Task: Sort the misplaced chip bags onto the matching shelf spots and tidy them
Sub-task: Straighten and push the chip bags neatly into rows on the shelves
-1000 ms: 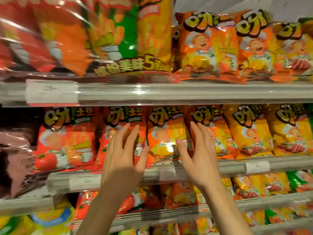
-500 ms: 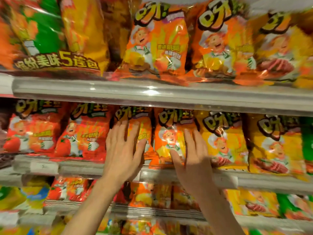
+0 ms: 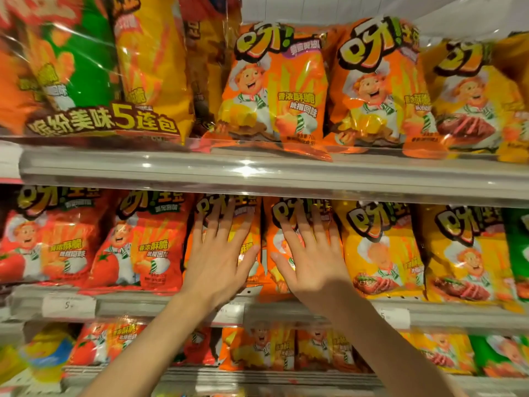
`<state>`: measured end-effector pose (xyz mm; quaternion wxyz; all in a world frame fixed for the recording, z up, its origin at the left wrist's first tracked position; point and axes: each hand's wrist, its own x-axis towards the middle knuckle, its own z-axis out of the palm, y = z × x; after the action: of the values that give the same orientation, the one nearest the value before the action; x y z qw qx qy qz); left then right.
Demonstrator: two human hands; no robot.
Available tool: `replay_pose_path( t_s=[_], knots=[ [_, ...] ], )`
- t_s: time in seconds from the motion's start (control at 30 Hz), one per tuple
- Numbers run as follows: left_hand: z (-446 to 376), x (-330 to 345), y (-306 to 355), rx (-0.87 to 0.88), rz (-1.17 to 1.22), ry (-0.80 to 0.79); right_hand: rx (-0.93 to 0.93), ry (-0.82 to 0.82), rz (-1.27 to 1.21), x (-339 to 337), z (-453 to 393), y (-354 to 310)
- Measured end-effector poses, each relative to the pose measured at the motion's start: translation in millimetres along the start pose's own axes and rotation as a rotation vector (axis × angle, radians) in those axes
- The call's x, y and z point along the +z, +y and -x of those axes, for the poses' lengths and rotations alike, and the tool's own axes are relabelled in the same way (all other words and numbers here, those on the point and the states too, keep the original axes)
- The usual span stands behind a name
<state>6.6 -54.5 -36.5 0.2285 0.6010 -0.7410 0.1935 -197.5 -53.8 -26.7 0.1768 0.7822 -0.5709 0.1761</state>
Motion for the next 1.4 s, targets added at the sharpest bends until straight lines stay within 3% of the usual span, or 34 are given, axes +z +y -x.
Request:
replay_pose_path(
  t_s=[0.33, 0.6, 0.73, 0.9, 1.2, 1.4],
  knots=[
    [4, 0, -4, 0.048, -0.028, -0.017, 0.165, 0.115, 0.023, 12, 6, -15],
    [4, -4, -4, 0.058, -0.033, -0.047, 0.231, 0.067, -0.005, 11, 4, -24],
    [5, -10, -2, 0.051, -0.009, -0.039, 0.157, 0.067, -0.185, 4, 9, -14],
    [-5, -22, 22, 0.108, 0.151, 0.089, 0.121, 0.140, -0.337, -2, 35, 7],
    [-56, -30, 77, -0.144, 0.457, -0.230, 0.216, 0.074, -0.550, -10, 50, 17],
    [-62, -20, 79, -0.153, 0.565, -0.235, 0.243, -0.064, -0.567, -23, 27, 24]
  ],
)
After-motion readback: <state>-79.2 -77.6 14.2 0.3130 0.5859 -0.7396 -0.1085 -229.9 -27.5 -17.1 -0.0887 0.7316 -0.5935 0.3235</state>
